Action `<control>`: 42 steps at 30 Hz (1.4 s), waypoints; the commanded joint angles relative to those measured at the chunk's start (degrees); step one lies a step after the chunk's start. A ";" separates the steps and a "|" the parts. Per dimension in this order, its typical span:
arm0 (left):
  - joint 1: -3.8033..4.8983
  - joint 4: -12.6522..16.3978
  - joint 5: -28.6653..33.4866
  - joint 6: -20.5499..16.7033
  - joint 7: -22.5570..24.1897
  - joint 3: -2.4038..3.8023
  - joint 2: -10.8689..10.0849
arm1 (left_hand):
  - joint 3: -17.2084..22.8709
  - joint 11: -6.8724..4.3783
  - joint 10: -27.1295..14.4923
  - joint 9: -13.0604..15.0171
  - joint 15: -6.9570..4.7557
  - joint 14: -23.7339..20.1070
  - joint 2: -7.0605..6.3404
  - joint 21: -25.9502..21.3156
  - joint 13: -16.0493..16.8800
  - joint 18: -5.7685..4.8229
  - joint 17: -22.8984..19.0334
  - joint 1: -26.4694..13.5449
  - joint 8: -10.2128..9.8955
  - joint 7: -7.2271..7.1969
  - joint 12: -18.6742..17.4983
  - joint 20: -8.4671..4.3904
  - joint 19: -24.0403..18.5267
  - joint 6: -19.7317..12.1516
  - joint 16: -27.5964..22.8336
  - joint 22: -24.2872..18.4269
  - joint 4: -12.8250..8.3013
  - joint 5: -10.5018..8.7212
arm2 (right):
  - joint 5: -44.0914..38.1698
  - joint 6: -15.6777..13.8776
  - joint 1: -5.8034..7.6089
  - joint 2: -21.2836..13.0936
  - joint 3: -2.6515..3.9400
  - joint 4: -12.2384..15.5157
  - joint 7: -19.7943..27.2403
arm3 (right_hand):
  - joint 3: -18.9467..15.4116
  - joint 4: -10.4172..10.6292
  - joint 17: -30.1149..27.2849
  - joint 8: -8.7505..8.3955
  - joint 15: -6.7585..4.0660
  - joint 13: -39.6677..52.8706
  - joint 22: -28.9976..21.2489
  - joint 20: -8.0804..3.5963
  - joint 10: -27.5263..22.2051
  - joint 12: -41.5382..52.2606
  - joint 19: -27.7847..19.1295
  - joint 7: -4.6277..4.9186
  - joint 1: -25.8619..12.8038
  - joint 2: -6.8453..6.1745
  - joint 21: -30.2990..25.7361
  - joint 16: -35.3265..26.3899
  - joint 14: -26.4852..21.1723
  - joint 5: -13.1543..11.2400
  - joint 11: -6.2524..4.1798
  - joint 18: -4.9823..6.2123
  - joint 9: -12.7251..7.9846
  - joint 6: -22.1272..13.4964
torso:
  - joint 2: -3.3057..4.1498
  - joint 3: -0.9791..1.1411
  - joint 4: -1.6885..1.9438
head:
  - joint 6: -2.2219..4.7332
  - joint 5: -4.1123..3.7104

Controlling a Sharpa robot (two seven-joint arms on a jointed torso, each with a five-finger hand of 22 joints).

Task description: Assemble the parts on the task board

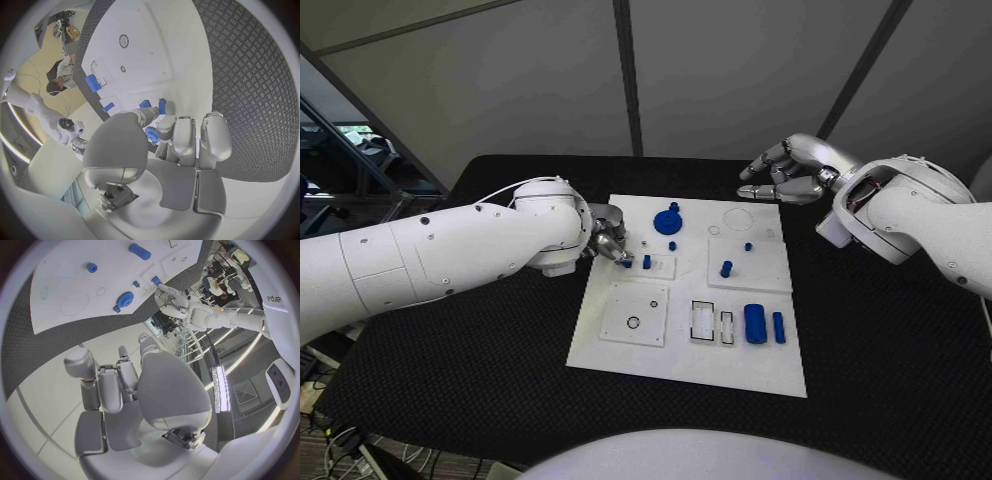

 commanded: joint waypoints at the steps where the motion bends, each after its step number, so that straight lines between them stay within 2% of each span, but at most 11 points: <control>1: 0.02 0.02 -0.73 1.32 -0.23 -0.02 0.03 | 6.63 -0.19 0.31 0.10 -0.23 1.36 -0.42 0.35 -0.07 -0.43 0.03 0.27 0.11 -0.49 -0.27 0.13 0.30 0.01 0.34 0.10 -6.53 0.16 | -0.12 0.31 0.09 -0.01 0.02 0.08 0.30 | 0.01 0.27 3.82 0.33 -0.31 1.49 -0.01 -0.07 -0.15 0.36 -0.13 -0.21 0.29 0.04 -0.23 -0.18 3.28 0.20 -0.25 0.84 0.06 -0.12 | 0.01 0.00 -0.05 | -0.03 0.02; 11: 0.02 -0.34 -0.76 1.25 -0.10 -0.03 0.54 | 6.72 -0.18 0.37 0.12 -0.23 1.37 -0.53 0.32 -0.01 -0.42 0.04 0.28 0.15 -0.47 -0.23 0.13 0.27 0.02 0.35 0.07 -6.62 0.15 | -0.12 0.30 0.09 -0.03 0.02 0.11 0.30 | 0.01 0.27 3.82 0.33 -0.31 1.49 -0.01 -0.07 -0.15 0.36 -0.13 -0.21 0.29 0.04 -0.23 -0.18 3.28 0.20 -0.25 0.84 0.06 -0.12 | 0.02 0.03 -0.03 | -0.22 -0.09; 19: 0.02 -0.68 -0.55 1.37 -0.37 -0.06 0.90 | 5.88 -0.17 0.74 0.20 -0.18 1.38 -0.90 0.26 0.10 -0.42 0.03 -0.92 0.49 -0.58 -0.06 0.18 0.25 0.34 0.34 0.11 -5.92 -0.11 | -0.12 0.31 0.09 -0.01 0.02 0.09 0.28 | 0.01 0.27 3.82 0.33 -0.31 1.49 -0.01 -0.07 -0.15 0.36 -0.13 -0.21 0.29 0.04 -0.23 -0.18 3.28 0.20 -0.25 0.84 0.06 -0.12 | 0.04 0.02 -0.03 | -0.53 -0.17; 28: 0.01 -0.90 -0.51 2.38 -0.72 -0.26 1.15 | 5.06 -0.30 0.84 0.25 -0.24 1.39 -1.16 0.23 0.07 -0.41 0.02 -1.36 0.72 -0.78 -0.03 0.16 0.25 0.60 0.34 0.15 -5.76 -0.18 | -0.12 0.29 0.09 -0.06 0.02 0.16 0.24 | -0.06 0.33 3.71 0.36 -0.33 1.47 -0.03 -0.09 -0.15 0.36 -0.11 -0.22 0.33 0.08 -0.26 -0.27 3.26 0.28 -0.26 0.84 0.05 -0.11 | -0.03 0.02 -0.01 | -0.82 -0.22; 42: 0.01 -2.03 -0.51 2.70 -1.23 -0.32 1.69 | -0.07 -0.76 1.06 0.09 -0.60 1.42 -0.42 0.36 0.09 -0.52 0.08 -4.02 1.19 -1.40 0.14 -0.15 0.58 1.62 0.37 0.68 -3.14 -0.20 | -0.12 0.26 0.10 -0.07 0.02 0.17 0.22 | -0.06 0.33 3.71 0.36 -0.33 1.47 -0.03 -0.09 -0.15 0.36 -0.11 -0.22 0.33 0.08 -0.26 -0.27 3.26 0.28 -0.26 0.84 0.05 -0.11 | -0.04 0.05 -0.04 | -0.90 -0.22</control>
